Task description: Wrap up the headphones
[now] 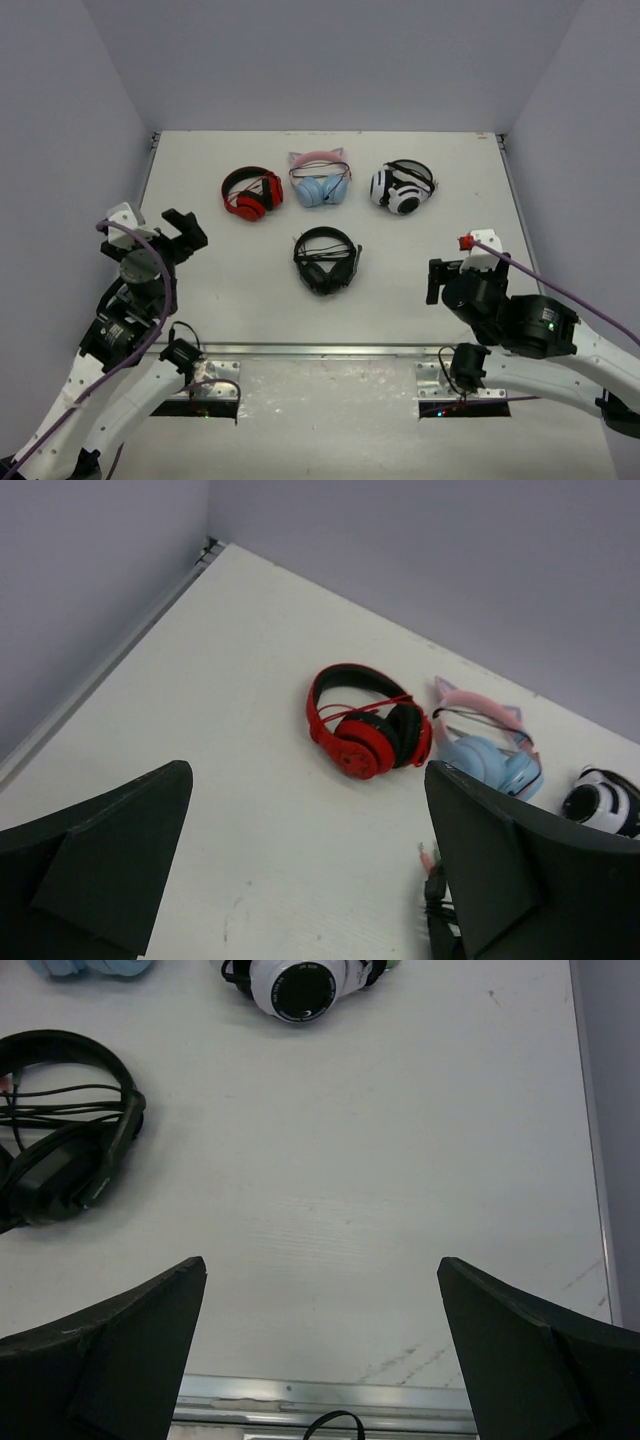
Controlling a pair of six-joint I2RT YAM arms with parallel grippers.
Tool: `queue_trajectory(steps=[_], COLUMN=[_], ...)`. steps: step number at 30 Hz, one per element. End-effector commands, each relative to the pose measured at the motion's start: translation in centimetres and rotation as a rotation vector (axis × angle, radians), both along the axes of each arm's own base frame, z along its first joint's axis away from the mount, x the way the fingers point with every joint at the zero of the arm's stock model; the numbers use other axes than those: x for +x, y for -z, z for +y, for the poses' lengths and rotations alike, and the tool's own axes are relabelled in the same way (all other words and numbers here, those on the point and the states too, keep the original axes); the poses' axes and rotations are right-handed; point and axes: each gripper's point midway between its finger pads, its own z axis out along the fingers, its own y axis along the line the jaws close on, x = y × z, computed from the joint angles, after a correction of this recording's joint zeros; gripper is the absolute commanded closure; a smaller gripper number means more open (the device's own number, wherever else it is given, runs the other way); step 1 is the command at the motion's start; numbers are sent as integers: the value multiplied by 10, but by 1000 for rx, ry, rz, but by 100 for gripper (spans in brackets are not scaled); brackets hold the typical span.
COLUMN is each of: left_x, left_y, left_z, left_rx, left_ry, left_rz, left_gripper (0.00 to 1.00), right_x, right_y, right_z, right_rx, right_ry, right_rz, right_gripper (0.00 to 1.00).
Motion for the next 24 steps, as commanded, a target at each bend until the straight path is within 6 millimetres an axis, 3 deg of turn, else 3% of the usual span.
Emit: queue_trajectory(steps=[1, 5, 8, 24], left_x=[-2, -3, -1, -2], left_y=[31, 52, 54, 50], left_z=[10, 13, 11, 7], left_rx=[13, 42, 38, 15], left_ry=[-70, -102, -98, -59], left_rz=[56, 137, 152, 104], left_gripper=[0, 0, 0, 0], right_x=[4, 4, 4, 6], right_y=[2, 13, 15, 15], right_z=[-10, -5, -4, 2], right_rx=[-23, -31, -39, -23], right_ry=[64, 56, 56, 39], right_rz=[-32, -16, -10, -14], right_gripper=[1, 1, 1, 1])
